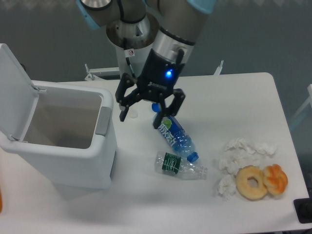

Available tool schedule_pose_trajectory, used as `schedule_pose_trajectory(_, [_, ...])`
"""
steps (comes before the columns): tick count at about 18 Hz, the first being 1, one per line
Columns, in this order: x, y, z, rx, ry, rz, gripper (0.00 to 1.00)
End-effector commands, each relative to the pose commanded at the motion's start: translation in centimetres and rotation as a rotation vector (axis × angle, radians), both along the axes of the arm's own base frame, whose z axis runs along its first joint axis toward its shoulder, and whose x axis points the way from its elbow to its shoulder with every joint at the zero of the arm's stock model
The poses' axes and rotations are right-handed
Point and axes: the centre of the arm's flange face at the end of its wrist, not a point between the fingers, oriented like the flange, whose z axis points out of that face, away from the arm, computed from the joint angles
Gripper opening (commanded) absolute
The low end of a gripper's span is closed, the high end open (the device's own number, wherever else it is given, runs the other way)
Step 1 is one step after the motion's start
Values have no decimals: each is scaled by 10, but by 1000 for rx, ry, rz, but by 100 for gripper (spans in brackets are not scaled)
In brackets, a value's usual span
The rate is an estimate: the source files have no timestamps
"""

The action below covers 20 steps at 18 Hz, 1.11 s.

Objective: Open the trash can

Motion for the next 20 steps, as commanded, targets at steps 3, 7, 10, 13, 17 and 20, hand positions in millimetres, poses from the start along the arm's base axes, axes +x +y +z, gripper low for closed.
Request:
schedule_pose_trajectory(3, [-22,-5,-25,-41,20,-14,100])
schedule_pose_trajectory(7, [-49,-19,-56,-222,107,10,100])
schedule_pose_trajectory(10, [-61,-23,-75,-321,174,-43,100])
schedule_pose_trajectory(13, [-70,-32,-91,-402,239,-132,100])
schedule_pose_trajectory(17, [-119,-75,-126,-537,299,-244,100])
schedule_pose_trajectory(20, [-143,-99,-131,-548,335,-337,100])
